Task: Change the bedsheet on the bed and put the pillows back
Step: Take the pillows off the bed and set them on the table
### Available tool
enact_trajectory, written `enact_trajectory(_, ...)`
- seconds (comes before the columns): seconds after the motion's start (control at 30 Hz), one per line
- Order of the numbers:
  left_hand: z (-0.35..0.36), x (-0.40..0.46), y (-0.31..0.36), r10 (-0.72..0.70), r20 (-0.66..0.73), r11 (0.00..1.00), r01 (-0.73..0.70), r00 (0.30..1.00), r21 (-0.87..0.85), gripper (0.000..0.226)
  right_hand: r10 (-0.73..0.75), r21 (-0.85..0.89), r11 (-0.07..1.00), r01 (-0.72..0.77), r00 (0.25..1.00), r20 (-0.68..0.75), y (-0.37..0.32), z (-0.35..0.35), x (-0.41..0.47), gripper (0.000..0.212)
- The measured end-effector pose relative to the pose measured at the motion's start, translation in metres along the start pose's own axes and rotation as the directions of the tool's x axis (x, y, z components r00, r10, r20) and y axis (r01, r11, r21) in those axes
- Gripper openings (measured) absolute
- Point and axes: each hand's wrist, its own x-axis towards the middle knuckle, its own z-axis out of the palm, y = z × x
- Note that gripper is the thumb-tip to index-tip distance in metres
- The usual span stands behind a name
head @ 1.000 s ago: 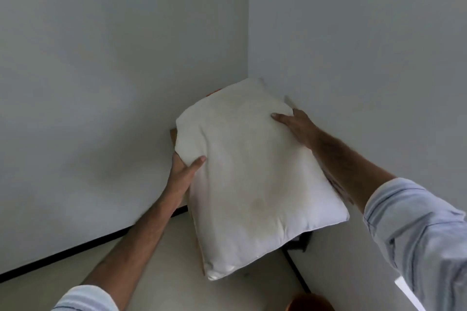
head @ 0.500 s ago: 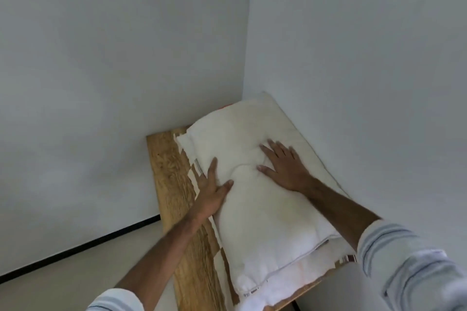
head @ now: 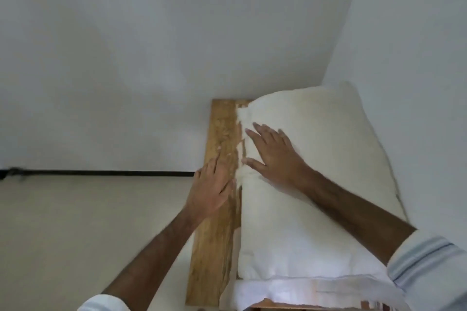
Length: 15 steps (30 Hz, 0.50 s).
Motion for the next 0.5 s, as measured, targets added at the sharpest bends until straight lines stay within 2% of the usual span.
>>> enact_trajectory(0.13,-0.045,-0.079,-0.052,-0.155,-0.155,0.955,0.189,0.976,0.23,0.065,-0.297,-0.065,0.952,0.299,0.954,0.045,-0.095,0.017,0.033,0.079)
enact_trajectory(0.2,-0.072,-0.145,-0.083,-0.288,-0.24,0.894,0.35,0.927,0.279,0.063,-0.436,-0.08,0.893,0.443,0.895,0.092,-0.156,0.025,0.039,0.083)
enact_trajectory(0.3,-0.102,-0.268,-0.116,-0.463,-0.382,0.751,0.583,0.8,0.31,0.061,-0.627,-0.079,0.76,0.645,0.759,0.175,-0.255,0.047,0.025,0.091)
enact_trajectory(0.37,-0.114,-0.362,-0.122,-0.582,-0.439,0.594,0.727,0.684,0.345,0.063,-0.749,-0.085,0.63,0.772,0.632,0.199,-0.33,0.063,-0.003,0.091)
enact_trajectory(0.5,-0.121,-0.545,-0.099,-0.744,-0.48,0.329,0.88,0.464,0.342,0.066,-0.905,-0.082,0.358,0.93,0.367,0.213,-0.486,0.096,-0.086,0.088)
